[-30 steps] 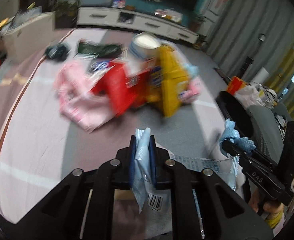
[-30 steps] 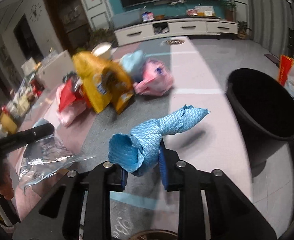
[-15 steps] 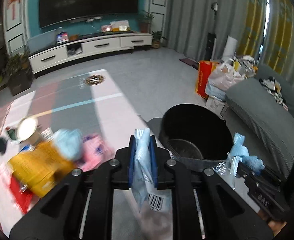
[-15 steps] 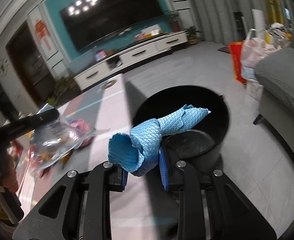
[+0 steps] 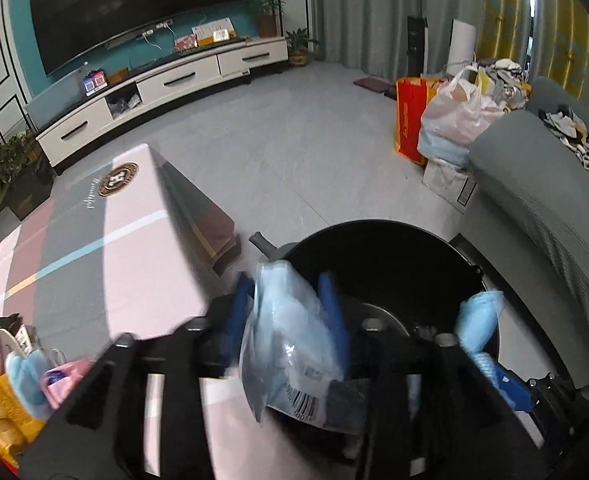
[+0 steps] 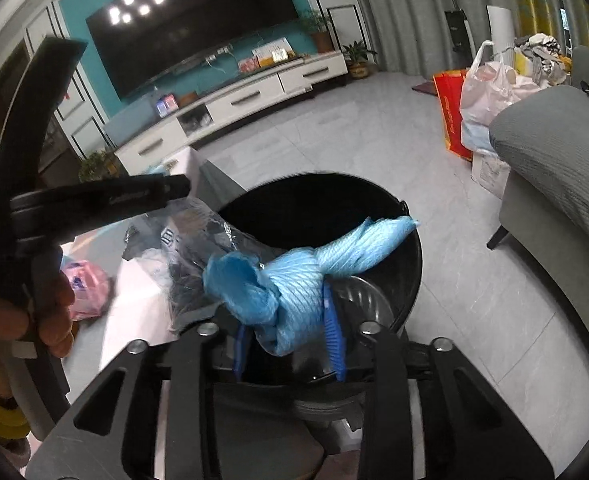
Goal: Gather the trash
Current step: 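Carry both items to the black bin and open both tools to drop them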
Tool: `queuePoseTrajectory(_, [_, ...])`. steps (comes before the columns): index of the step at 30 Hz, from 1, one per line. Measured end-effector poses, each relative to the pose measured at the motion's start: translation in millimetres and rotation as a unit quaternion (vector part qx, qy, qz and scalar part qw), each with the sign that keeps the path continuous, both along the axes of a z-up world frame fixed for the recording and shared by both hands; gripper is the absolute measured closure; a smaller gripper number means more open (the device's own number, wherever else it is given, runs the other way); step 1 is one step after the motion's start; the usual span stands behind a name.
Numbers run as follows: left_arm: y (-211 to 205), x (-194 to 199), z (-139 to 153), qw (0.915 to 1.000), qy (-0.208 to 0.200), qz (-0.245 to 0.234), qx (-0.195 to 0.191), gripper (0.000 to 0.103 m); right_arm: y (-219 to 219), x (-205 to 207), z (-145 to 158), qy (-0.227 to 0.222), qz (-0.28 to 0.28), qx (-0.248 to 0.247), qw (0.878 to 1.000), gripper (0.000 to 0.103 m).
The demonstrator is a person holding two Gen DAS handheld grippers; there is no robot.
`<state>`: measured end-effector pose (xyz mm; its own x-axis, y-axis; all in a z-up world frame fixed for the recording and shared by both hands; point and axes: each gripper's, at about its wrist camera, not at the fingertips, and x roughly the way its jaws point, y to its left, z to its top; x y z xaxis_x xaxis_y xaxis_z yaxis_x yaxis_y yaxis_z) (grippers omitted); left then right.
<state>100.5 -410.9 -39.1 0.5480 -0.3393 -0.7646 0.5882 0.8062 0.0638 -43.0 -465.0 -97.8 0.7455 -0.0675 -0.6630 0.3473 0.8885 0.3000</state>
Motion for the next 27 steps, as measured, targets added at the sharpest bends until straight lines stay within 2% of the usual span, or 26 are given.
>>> queuePoseTrajectory(1, [-1.1,-0.1,-0.4,1.0,0.001,-0.002,-0.001,0.04,-0.6,0.6,-0.6,0.0,0.001,-0.001,1.0,0.053])
queuePoseTrajectory(2, [0.0,-1.4,-1.9,1.0,0.001,-0.005,-0.003,0.036,-0.6,0.3,-1.3,-0.002,0.001,-0.003,1.0,0.041])
queuePoseTrajectory(3, [0.4,-3.4,-2.3,0.9999,-0.002,-0.01,-0.003,0.035,-0.9,-0.2,-0.8,-0.004,0.001,-0.004,1.0,0.036])
queuePoseTrajectory(10, [32.0,-25.1,10.4,0.9997,-0.014,-0.018,-0.009,0.02,-4.4,-20.8,9.3,-0.018,-0.015,0.014,1.0,0.035])
queuePoseTrajectory(12, [53.7,-39.1,13.0,0.9997,-0.01,-0.017,-0.013,0.016,-0.2,-32.0,13.2,-0.018,-0.021,0.016,0.999,0.03])
queuePoseTrajectory(16, [100.4,-73.6,20.8,0.9987,0.007,-0.029,-0.041,0.014,13.3,-48.2,20.3,-0.013,-0.022,0.02,0.999,0.027])
queuePoseTrajectory(20, [150.3,-108.5,28.1,0.9975,0.006,-0.039,-0.059,0.01,33.8,-54.2,25.9,0.0,-0.005,0.021,1.0,0.025])
queuePoseTrajectory(23, [193.5,-126.1,28.7,0.9974,0.012,-0.027,-0.066,0.01,55.5,-52.9,32.1,0.004,0.017,0.021,1.0,0.025])
queuePoseTrajectory(27, [263.5,-135.9,30.6,0.9969,0.004,0.036,-0.07,0.01,92.3,-44.8,42.4,0.008,0.055,0.013,0.998,0.025])
